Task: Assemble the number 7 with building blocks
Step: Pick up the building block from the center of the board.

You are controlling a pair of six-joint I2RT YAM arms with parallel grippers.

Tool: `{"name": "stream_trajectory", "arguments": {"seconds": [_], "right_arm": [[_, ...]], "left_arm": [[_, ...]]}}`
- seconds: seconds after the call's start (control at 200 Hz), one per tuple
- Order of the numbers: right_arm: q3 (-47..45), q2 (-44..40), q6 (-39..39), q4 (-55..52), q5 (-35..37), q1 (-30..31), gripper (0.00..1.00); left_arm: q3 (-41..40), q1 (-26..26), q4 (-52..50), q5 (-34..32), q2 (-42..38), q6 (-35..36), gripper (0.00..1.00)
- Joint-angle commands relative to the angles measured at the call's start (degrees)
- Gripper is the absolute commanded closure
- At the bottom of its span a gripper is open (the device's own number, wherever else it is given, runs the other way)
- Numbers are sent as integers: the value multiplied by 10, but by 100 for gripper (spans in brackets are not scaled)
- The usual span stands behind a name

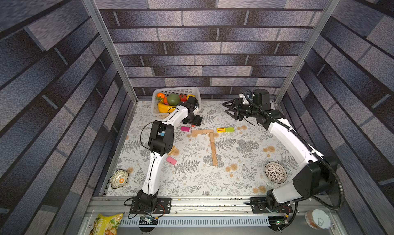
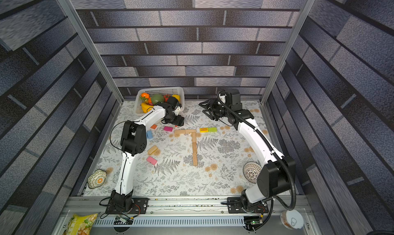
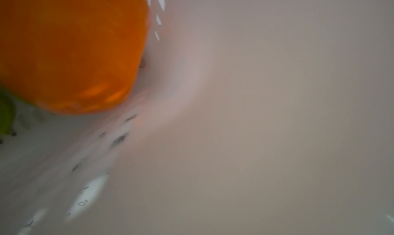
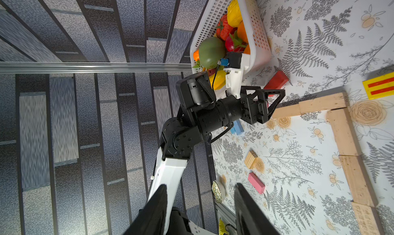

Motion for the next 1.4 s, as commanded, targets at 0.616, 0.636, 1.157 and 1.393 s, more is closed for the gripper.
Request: {"name": "stream_trajectory", "arguments": {"seconds": [0.616, 0.636, 1.157, 1.393], "right_arm": [[-92, -61, 34, 48, 22, -5, 48], [-95, -62, 34, 49, 22, -5, 48], [-160, -92, 55, 74, 32, -5, 48], [-178, -110, 58, 72, 45, -5, 48]], "left_arm": [[-154, -32, 158, -166, -49, 16, 19], [-161, -31, 165, -163, -55, 17, 18], [-273, -31, 272, -60, -111, 32, 17], [-241, -42, 246, -43, -81, 22, 16]]}}
